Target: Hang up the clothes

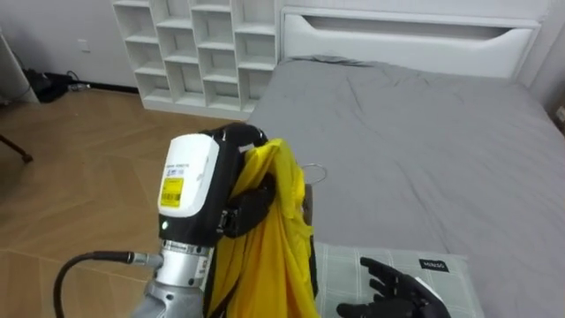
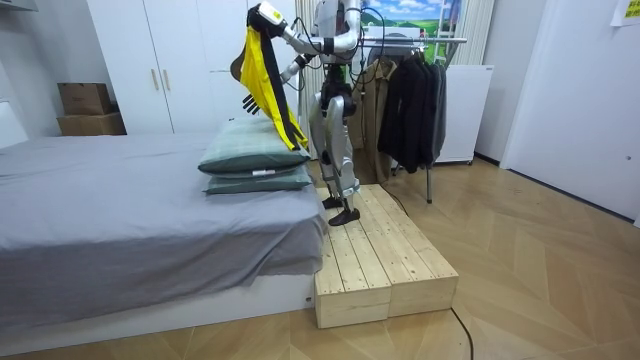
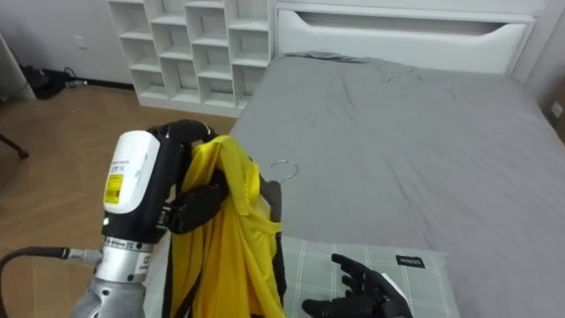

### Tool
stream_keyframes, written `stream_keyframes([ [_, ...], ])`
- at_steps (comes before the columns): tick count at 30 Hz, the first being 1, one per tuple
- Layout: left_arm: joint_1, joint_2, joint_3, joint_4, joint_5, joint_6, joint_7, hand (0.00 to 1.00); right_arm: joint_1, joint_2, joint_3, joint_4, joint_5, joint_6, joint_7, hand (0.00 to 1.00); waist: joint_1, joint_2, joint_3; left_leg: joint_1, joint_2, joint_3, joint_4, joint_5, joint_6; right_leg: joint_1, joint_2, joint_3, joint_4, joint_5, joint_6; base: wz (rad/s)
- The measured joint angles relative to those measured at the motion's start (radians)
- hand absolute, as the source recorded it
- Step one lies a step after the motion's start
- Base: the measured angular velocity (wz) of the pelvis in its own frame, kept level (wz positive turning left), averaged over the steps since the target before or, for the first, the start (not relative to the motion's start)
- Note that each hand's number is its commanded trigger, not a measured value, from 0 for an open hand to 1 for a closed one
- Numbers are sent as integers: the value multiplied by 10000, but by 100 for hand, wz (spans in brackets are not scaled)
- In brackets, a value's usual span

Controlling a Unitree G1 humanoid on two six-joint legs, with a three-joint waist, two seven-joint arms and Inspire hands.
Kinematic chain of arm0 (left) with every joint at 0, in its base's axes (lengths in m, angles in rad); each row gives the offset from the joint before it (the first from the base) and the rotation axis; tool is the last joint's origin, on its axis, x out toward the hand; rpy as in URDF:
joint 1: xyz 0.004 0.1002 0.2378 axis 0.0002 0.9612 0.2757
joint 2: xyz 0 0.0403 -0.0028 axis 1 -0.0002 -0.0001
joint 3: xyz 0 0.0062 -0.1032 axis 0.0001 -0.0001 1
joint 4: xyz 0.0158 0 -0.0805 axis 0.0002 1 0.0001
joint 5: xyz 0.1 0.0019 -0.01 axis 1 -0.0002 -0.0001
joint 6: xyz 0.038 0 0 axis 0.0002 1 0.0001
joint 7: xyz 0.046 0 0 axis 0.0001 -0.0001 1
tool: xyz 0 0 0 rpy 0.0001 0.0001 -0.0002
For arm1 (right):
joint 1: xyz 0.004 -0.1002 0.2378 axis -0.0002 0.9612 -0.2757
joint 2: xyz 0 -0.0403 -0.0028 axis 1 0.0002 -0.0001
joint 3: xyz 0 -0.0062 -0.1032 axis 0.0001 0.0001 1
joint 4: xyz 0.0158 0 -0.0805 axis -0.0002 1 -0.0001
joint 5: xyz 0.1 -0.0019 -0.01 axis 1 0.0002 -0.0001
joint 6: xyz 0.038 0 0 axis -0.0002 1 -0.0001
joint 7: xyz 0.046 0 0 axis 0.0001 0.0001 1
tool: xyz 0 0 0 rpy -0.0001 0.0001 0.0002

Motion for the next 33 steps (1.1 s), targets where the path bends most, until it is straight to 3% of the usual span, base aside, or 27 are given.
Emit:
stream_keyframes([
  [5, -1, -17, -145, -212, 11, -27, -392, 100, -22, 96, 81, -15, 90, -11, 127, 0, 11, 0, 0, -1, -9, 10, 1, 0, 0, 6, -3, 14, -13, -1, 1, 0],
  [13, -137, -31, -529, -727, -48, -276, -1196, 100, -330, 139, 1283, -583, 291, -233, 1064, 0, 36, 33, 27, 27, 4, 74, 20, 1, 0, 21, -5, 37, 10, -1, 1, 0],
  [17, -283, -123, -551, -731, -506, -300, -1664, 100, -684, 76, 1643, -1432, 285, -232, 1199, 0, 139, 45, 90, 22, 6, 76, 36, 2, 0, 16, -7, 39, 11, -1, 2, 0],
  [21, -307, -73, -502, -1243, -605, -466, -1692, 100, -691, -32, 1681, -2299, 229, -175, 1118, 0, 382, 28, 112, -16, 3, 35, -5, 1, 0, -64, -4, 2, 7, -2, 3, 0],
  [26, -326, 0, -399, -1891, -968, -771, -1650, 100, -706, -150, 1880, -3624, 224, -134, 1068, 0, 421, -2, 121, -18, -1, 72, -11, 2, 0, -34, -3, 13, 8, -5, 8, 0],
  [32, -356, -12, -320, -1911, -983, -897, -1463, 100, -709, -106, 1946, -4038, -159, 55, 1094, 0, 421, -253, 159, 40, 6, 93, 3, 3, -1, 4, -8, 4, 10, -8, 12, 0],
  [33, -357, -17, -328, -1873, -982, -900, -1417, 100, -709, -84, 1946, -4083, -222, 153, 1095, 23, 419, -318, 150, 50, 7, 98, 3, 3, -1, 3, -10, 8, 10, -8, 12, 0],
])
